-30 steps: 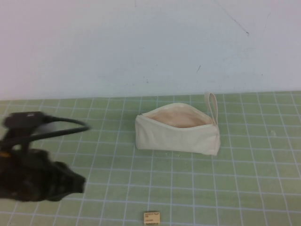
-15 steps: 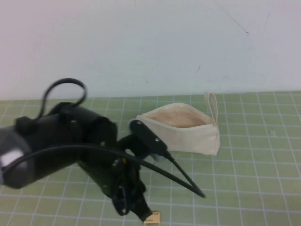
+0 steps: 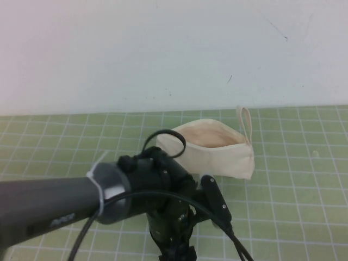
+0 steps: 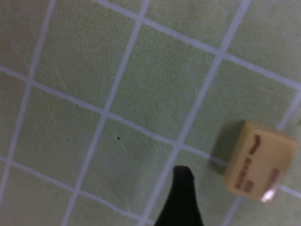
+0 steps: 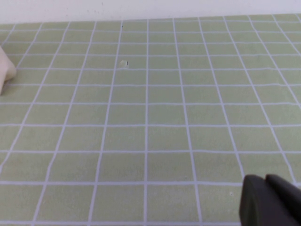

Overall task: Put eraser into pencil case
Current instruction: Pick up the eraser from the table, then place the eraser on the pencil case

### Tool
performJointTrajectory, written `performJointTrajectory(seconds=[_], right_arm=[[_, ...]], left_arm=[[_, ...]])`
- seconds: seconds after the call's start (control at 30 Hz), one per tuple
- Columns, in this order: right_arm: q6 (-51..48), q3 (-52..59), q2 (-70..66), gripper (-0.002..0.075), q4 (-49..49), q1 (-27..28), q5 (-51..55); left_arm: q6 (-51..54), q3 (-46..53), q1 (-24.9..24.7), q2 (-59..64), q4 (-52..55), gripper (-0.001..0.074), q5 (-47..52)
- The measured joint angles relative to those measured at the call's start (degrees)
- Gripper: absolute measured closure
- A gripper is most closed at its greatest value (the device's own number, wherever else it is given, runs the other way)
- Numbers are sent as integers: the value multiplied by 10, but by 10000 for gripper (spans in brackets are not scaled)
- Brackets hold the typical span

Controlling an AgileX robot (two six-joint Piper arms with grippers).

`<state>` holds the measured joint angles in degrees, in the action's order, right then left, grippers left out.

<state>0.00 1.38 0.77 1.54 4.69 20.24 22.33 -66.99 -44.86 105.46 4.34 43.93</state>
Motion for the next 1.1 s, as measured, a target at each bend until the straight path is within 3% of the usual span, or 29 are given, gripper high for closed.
performJointTrajectory(seconds=[0.27,0.47,0.73,1.1], right_arm=[[0,0,0,727,0,0,0],[0,0,0,727,0,0,0],[0,0,0,727,0,0,0],[0,0,0,727,0,0,0]], left_arm=[[3,-1,-1,41,29,323,-21],[4,-1,-2,43,26,547,-24],[-2,-85,-2,32,35,546,37],[-284,-351,19,48,171,546,-12]])
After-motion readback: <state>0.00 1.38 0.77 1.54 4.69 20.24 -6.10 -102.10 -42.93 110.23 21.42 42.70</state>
